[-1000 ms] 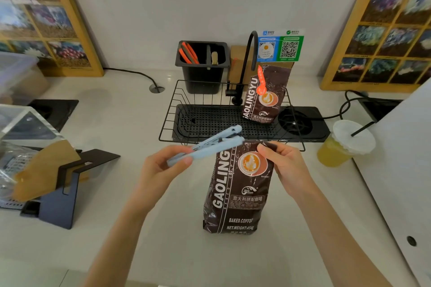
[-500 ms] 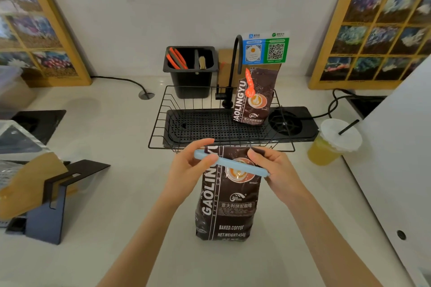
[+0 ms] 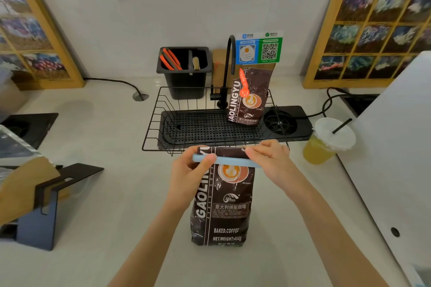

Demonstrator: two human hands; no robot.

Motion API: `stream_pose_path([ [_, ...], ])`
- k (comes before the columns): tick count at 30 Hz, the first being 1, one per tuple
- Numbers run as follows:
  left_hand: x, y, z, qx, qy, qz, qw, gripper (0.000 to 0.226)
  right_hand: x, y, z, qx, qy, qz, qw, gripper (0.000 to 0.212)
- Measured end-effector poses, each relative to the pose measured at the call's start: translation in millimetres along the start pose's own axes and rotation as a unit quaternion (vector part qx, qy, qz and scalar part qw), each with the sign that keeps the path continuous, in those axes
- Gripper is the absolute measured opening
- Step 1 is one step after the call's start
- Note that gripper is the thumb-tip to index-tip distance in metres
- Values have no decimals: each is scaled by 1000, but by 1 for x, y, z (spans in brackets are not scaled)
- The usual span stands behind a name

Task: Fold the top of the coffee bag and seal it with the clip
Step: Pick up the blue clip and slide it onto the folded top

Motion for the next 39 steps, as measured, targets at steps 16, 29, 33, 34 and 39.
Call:
stream_pose_path([
  [16, -1, 6, 1, 12, 31, 9, 999, 13, 0, 18, -4, 2, -77, -208, 975, 29],
  [29, 4, 42, -10, 223, -104, -332, 911, 35, 5, 25, -6, -35, -27, -275, 960, 19],
  [33, 41, 47, -5, 293, -167, -514, 788, 35, 4, 23, -5, -44, -37, -288, 956, 20],
  [34, 43, 45, -7, 275, -166, -526, 787, 31, 4, 24, -5, -45, -36, -289, 956, 20],
  [39, 41, 48, -10, 221, -148, -498, 825, 24, 2, 27, -3, -52, -32, -282, 958, 19],
])
Point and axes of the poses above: each hand's wrist, its own z-axis away from the middle knuckle, its own x-axis out of the palm, y = z × x, the point moved 6 cm from there along -z, towards the middle knuckle, and after that the axes turned 10 degrees about y, right-handed, at the moved point
